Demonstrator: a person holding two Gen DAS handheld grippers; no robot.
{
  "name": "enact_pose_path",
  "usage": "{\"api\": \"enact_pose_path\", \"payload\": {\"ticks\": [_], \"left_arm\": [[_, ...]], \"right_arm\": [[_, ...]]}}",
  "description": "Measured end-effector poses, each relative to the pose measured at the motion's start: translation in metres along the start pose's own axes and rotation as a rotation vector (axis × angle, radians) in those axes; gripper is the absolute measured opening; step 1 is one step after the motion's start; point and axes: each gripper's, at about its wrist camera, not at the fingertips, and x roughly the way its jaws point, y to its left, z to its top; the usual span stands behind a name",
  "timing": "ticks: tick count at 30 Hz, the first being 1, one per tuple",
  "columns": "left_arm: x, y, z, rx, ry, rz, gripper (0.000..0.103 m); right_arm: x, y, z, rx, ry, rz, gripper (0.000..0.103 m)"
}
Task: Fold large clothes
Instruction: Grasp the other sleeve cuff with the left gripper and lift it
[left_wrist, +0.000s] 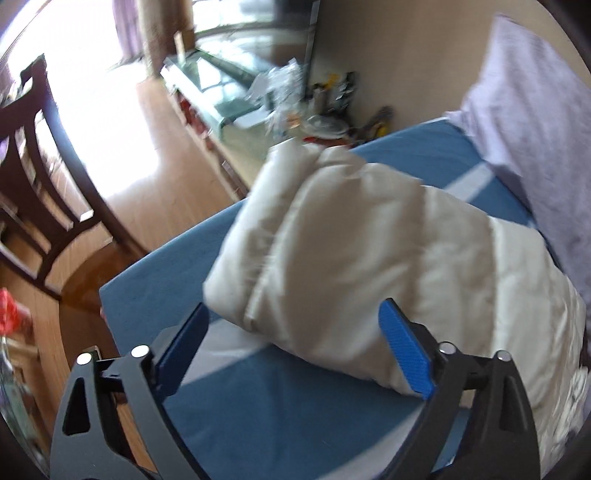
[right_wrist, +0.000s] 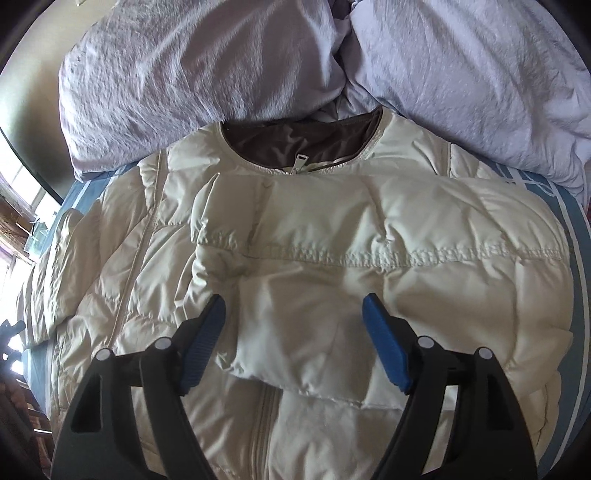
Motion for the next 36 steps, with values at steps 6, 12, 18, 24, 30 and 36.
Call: {"api": "enact_pose_path", "payload": {"ticks": [6, 12, 18, 24, 30, 36], "left_arm": [[0.012, 0.014, 0.006, -0.086, 0.03, -0.017, 0.086], [0.011, 0.004, 0.007, -0.037, -0.001, 0.001, 0.064], [0.004, -0.007, 0.007, -0.011, -0.018, -0.037, 0.025], [-0.017, -0.015, 0.014, -0.014, -0.062, -0.078, 0.02], [-0.059, -0.04, 0.021, 0.016, -0.144, -0.189, 0.018], [-0.113, -0.093, 0.019, 0.12, -0.224, -0.367, 0.018]], "right_arm": [[-0.004, -0.003, -0.007, -0.004, 0.006, -0.001, 0.077], [-0.002, -0.009, -0.013, 0.013, 0.019, -0.005, 0.077], [-0.004, -0.014, -0.018, 0.024, 0.02, -0.004, 0.077], [-0.011, -0.021, -0.019, 0.03, 0.006, -0.002, 0.077], [-0.018, -0.033, -0.024, 0.051, -0.01, 0.001, 0.077], [-0.025, -0.044, -0.031, 0.066, -0.025, 0.005, 0.077]]}}
